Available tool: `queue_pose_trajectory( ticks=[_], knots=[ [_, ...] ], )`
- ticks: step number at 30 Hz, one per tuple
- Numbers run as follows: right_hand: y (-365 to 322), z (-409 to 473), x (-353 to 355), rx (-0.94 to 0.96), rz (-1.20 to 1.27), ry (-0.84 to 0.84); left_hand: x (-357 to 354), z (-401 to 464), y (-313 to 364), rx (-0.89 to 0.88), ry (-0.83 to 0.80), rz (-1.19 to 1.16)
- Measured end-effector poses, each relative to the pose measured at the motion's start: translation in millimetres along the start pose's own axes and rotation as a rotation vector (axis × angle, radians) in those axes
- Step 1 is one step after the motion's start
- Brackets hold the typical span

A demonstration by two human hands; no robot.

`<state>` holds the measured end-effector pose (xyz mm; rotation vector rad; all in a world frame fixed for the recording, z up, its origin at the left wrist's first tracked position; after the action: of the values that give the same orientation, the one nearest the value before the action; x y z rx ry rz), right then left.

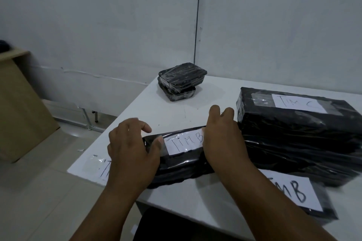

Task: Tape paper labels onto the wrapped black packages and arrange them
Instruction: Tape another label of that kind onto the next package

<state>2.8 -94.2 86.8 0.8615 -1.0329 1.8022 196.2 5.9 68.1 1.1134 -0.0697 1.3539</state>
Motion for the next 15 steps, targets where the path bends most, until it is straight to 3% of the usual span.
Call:
queue_pose_trajectory(
  ticks=[2,6,10,15],
  knots=[
    [-8,-5,6,0.054,0.007,0.045,3,-5,17,-0.178,-0.012,-0.039],
    [-33,-35,7,0.258,0.072,0.078,-26,-33,34,-0.389,-0.324,-0.043],
    [-38,-66,-28,0.305,0.076,-0.309,-43,-46,24,-0.425,-0.414,0.073],
    [-13,-64,-31,0.219,0.011,-0.318,-43,-47,24,-0.401,-0.399,0.155]
  ],
)
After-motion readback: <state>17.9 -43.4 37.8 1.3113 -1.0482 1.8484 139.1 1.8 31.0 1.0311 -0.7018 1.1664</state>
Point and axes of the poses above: each hand's wrist, its own z-axis towards the middle knuckle, its own x-axis out of the back of the hand, y = z × x, the point moved 9 cm from there along z, towards the middle knuckle, and after that the axes turned 9 degrees about y, right-handed, at the moved point
